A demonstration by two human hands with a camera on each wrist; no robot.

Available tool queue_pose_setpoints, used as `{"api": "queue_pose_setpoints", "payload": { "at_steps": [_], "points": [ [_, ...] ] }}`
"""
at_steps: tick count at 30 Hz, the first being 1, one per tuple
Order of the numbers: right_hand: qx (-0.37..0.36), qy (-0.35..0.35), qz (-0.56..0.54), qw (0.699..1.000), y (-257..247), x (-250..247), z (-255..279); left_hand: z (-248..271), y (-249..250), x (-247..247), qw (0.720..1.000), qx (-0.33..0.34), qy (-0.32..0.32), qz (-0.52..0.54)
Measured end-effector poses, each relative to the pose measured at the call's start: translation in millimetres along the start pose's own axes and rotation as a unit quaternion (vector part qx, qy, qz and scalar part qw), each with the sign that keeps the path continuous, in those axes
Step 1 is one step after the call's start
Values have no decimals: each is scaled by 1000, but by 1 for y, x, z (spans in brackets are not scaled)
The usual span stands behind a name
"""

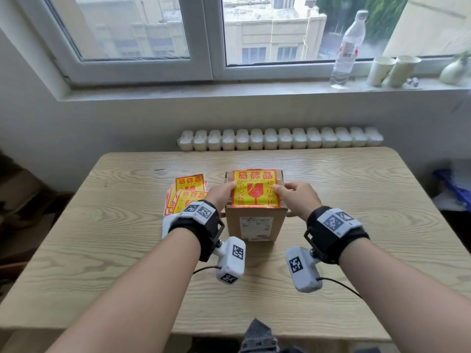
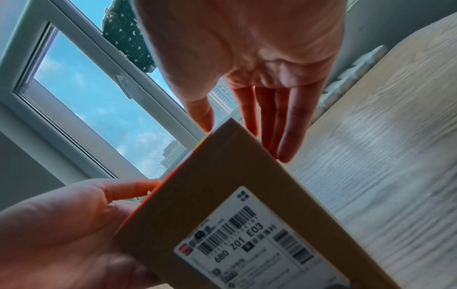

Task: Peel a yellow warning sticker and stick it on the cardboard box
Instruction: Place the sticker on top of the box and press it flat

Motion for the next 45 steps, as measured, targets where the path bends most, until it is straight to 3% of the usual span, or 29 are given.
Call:
{"api": "queue_pose_setpoints", "payload": {
  "at_steps": [16, 25, 33, 45],
  "points": [
    [14, 60, 3, 998, -43, -16, -102, -85, 78, -14, 999, 21, -27, -19],
    [24, 92, 25, 995, -41, -13, -129, -117, 80, -13, 999, 14, -36, -2],
    [10, 92, 49, 995, -40, -11, -125, -116, 76, -15, 999, 28, -23, -23],
    [-40, 117, 135, 983, -51, -13, -79, -53, 75, -23, 995, 59, 28, -71]
  ]
}}
Point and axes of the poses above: each hand's wrist, its own z-axis away from the middle knuckle, its own x-axis out of the palm, y = z × x, the point moved 3 cm from there along -z, towards the middle knuckle, and after that the axes turned 5 degrees about -y, right-handed, at the moved point
